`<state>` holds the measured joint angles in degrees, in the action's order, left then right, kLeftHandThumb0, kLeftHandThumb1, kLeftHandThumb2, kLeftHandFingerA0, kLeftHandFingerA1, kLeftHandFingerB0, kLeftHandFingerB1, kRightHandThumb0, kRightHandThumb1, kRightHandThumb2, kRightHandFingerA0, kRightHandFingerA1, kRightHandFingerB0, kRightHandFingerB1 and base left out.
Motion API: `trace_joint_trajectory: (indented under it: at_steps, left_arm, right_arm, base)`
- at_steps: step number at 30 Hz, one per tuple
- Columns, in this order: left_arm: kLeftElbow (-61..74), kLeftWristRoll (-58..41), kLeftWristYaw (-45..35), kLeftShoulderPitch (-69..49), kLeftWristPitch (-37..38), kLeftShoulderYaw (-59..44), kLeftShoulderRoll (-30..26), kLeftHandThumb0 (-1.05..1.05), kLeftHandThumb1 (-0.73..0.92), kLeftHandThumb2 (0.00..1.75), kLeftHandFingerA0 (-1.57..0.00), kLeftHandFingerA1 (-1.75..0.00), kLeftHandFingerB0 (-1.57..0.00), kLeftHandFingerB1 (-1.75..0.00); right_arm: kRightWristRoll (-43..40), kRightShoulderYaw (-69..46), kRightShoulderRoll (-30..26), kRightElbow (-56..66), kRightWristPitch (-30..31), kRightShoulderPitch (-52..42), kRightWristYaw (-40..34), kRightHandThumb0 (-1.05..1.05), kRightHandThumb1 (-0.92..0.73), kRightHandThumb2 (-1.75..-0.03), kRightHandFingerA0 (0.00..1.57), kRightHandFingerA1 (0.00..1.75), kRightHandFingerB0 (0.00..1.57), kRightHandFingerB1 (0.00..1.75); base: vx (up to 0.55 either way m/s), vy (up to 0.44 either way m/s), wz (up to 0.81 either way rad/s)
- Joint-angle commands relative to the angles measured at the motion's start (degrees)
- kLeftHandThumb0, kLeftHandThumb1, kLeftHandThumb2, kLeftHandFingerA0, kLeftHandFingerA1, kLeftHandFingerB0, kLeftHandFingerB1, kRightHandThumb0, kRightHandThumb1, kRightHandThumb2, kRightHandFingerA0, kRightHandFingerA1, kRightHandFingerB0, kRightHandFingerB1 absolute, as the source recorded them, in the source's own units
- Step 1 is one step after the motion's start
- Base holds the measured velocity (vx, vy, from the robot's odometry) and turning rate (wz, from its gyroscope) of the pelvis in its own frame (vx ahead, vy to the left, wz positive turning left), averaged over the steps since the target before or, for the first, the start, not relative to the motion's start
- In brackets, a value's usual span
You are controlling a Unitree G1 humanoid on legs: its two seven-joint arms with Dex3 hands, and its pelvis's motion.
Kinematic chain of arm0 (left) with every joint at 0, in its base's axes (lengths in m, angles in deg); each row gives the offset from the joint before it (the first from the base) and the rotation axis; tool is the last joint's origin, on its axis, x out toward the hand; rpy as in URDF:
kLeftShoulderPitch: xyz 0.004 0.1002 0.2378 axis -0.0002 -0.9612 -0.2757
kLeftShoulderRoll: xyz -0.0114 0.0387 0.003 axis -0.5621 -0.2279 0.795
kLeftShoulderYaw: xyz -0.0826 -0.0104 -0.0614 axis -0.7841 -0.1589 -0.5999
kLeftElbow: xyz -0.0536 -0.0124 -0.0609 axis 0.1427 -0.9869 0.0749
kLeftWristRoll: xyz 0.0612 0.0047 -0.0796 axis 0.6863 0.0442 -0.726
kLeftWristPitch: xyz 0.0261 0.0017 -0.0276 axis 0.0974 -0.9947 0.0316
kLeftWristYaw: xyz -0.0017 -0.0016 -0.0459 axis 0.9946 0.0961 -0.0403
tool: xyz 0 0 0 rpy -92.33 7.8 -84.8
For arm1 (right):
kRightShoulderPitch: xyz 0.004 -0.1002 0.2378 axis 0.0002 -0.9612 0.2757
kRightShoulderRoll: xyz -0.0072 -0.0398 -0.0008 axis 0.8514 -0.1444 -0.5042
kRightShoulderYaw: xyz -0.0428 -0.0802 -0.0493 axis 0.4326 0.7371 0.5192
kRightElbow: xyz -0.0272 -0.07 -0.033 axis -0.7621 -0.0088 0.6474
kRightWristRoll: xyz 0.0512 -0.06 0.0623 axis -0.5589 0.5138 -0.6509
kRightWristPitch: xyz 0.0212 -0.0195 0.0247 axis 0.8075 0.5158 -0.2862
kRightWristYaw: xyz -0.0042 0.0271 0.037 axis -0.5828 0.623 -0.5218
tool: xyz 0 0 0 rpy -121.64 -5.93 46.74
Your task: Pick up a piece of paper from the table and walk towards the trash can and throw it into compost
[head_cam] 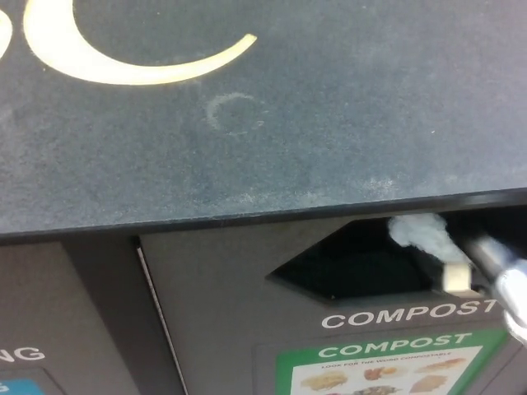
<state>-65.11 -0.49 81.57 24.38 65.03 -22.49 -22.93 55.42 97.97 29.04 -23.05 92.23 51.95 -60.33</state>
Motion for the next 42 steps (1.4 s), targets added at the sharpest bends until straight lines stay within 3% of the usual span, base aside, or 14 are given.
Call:
trace_joint_trajectory:
  at_steps: [1,9,10,18,19,20,21,25,32,33,37,39,41,42]
  left_arm:
    - [0.41,0.76,0.48,-0.24,0.68,0.75,-0.67,-0.11,0.67,0.66,-0.89,-0.86,-0.81,-0.71]
    - [1.74,-0.06,-0.08,-0.24,0.16,0.64,-0.30,-0.06,0.63,0.73,-0.88,-0.88,-0.80,-0.71]
    - [1.24,-0.33,-0.51,-0.20,0.78,0.55,0.00,-0.10,0.63,0.71,-0.89,-0.93,-0.83,-0.76]
    - [1.69,0.21,-0.39,-0.13,-0.65,0.97,-0.11,-0.13,0.66,0.68,-0.89,-0.92,-0.81,-0.73]
    - [1.60,0.45,-0.45,-0.12,-0.36,1.16,-0.25,-0.08,0.65,0.74,-0.88,-0.88,-0.81,-0.72]
    - [1.52,0.69,-0.53,-0.12,0.02,1.37,-0.39,-0.08,0.65,0.74,-0.88,-0.88,-0.81,-0.72]
    - [1.73,0.52,-0.48,-0.21,0.14,1.24,-0.28,-0.07,0.63,0.80,-0.91,-0.93,-0.83,-0.76]
    - [1.06,0.62,-0.30,-0.25,0.78,1.35,-0.25,-0.07,0.62,0.76,-0.91,-0.94,-0.85,-0.75]
    - [1.86,0.37,-0.50,-0.97,0.27,1.24,-0.23,-0.09,0.66,0.67,-0.89,-0.93,-0.82,-0.73]
    - [1.31,0.51,-0.23,-0.81,0.61,1.28,-0.21,-0.12,0.67,0.65,-0.91,-0.93,-0.83,-0.74]
    - [0.75,0.54,-0.17,-0.69,0.69,1.27,-0.26,-0.12,0.67,0.64,-0.90,-0.91,-0.82,-0.74]
    - [1.06,0.97,0.14,-0.90,0.71,1.58,-0.35,-0.11,0.67,0.67,-0.89,-0.89,-0.82,-0.73]
    - [1.35,1.58,0.62,-1.07,0.60,2.01,-0.48,-0.11,0.67,0.67,-0.89,-0.89,-0.82,-0.73]
    - [0.62,1.71,0.68,-0.81,0.93,2.14,-0.54,-0.09,0.67,0.68,-0.91,-0.91,-0.83,-0.73]
  right_arm:
    - [4.58,2.17,3.79,-8.34,-3.09,5.50,-2.74,-0.26,-0.76,-0.83,0.77,1.75,0.62,1.56]
    - [6.60,3.29,8.13,-20.01,-4.35,8.92,-6.77,-0.24,-0.75,-0.83,0.78,1.72,0.64,1.50]
    - [6.10,2.59,10.40,-24.42,-4.31,10.05,-9.06,-0.22,-0.74,-0.80,0.76,1.63,0.69,1.22]
    - [5.65,-0.98,16.53,-34.28,-7.19,14.66,-17.82,-0.27,-0.81,-0.66,0.66,1.47,0.43,0.52]
    - [7.48,0.51,16.23,-34.92,-6.22,15.16,-17.59,-0.43,-0.72,-0.62,0.24,0.48,0.18,0.28]
    - [9.73,2.34,15.82,-35.91,-5.19,15.80,-17.29,-0.43,-0.72,-0.62,0.24,0.48,0.18,0.28]
    - [11.59,4.12,15.50,-36.37,-3.27,16.32,-16.39,-0.56,-0.62,-0.76,0.00,0.00,0.05,0.20]
    - [15.84,9.15,15.09,-37.27,3.33,17.43,-13.45,-0.95,-0.60,-0.91,0.00,0.26,0.00,0.00]
    - [17.29,10.63,14.82,-35.01,7.61,15.92,-15.44,-1.05,-0.65,-1.00,0.00,0.29,0.00,0.00]
    - [17.51,10.56,14.73,-34.33,8.21,15.93,-15.16,-0.94,-0.77,-0.64,0.00,0.00,0.00,0.00]
    - [18.68,11.50,14.42,-33.01,10.48,16.78,-12.23,-0.99,-0.72,-0.91,0.00,0.00,0.00,0.00]
    - [18.77,11.63,14.27,-32.27,11.39,16.76,-10.75,-1.04,-0.89,-0.66,0.00,0.00,0.00,0.00]
    - [18.64,11.64,14.14,-31.75,11.84,16.65,-9.63,-1.04,-0.89,-0.66,0.00,0.00,0.00,0.00]
    - [18.59,11.63,14.03,-30.97,12.65,16.14,-8.75,-0.99,-0.71,-1.05,0.00,0.09,0.00,0.00]
  base:
    - [0.00,0.000,0.00]
    - [0.00,0.000,0.00]
    - [0.00,0.000,0.00]
    - [0.00,0.000,0.00]
    - [0.00,0.000,0.00]
    - [0.00,0.000,0.00]
    - [0.00,0.000,0.00]
    - [0.00,0.000,0.00]
    - [0.00,0.000,0.00]
    - [0.00,0.000,0.00]
    - [0.00,0.000,0.00]
    - [0.00,0.000,0.00]
    - [0.00,0.000,0.00]
    - [0.00,0.000,0.00]
